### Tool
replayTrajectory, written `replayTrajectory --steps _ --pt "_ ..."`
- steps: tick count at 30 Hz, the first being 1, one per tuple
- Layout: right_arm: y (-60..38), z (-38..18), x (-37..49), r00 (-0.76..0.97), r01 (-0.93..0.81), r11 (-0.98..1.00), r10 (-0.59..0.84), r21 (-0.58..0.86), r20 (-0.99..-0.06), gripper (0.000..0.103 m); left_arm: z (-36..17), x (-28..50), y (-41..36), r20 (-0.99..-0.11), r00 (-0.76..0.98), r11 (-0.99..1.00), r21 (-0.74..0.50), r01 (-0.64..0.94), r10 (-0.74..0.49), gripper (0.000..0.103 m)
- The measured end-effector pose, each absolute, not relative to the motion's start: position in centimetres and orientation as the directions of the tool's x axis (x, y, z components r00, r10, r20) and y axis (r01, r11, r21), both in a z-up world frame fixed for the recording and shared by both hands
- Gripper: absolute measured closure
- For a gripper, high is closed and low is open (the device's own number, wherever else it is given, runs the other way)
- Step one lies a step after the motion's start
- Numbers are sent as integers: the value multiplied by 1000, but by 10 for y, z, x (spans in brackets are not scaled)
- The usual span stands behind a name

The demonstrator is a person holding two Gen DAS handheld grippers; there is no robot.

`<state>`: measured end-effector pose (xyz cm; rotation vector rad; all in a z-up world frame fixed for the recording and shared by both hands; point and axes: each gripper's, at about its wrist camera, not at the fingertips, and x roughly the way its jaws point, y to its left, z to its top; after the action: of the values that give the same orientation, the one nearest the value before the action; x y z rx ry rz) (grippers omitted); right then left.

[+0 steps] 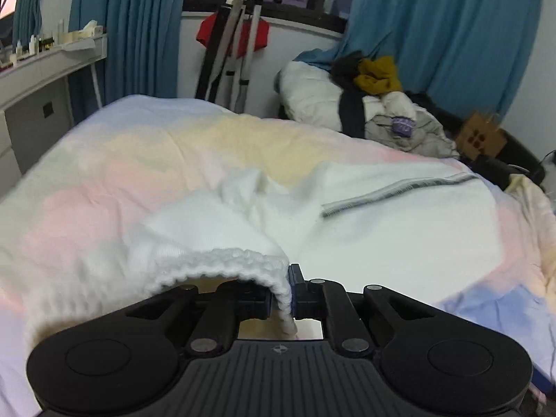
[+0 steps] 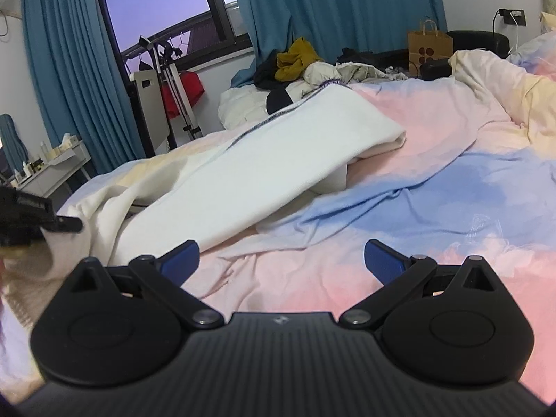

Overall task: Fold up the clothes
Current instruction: 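Lift and drag the waistband across the duvet with the left tool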

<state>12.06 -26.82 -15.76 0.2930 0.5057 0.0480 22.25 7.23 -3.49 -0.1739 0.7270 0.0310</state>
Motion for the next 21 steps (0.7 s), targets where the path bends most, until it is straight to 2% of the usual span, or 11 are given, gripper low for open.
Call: replayTrajectory --steps 7,11,13,15,18,20,21 --pt "-266 -164 132 872 44 960 97 276 -479 0 59 282 154 -563 824 939 -243 -244 69 95" --pt "-255 -166 142 885 27 968 93 249 -457 0 83 328 192 -518 837 912 -233 -336 176 95" --pt "-250 -168 147 892 18 974 86 224 -443 0 75 356 210 -512 825 893 -219 -393 238 95" --pt "-246 -171 152 893 14 977 83 212 -442 0 50 388 231 -546 786 860 -212 -464 289 95" --pt "-243 -179 160 888 9 978 88 207 -452 0 -8 419 267 -652 705 808 -237 -540 280 93" --pt "-241 -185 165 881 6 980 89 199 -464 0 -39 414 289 -683 683 769 -281 -574 260 92" --pt "-241 -187 167 878 7 980 91 201 -469 0 -50 410 298 -688 687 759 -314 -571 233 88"
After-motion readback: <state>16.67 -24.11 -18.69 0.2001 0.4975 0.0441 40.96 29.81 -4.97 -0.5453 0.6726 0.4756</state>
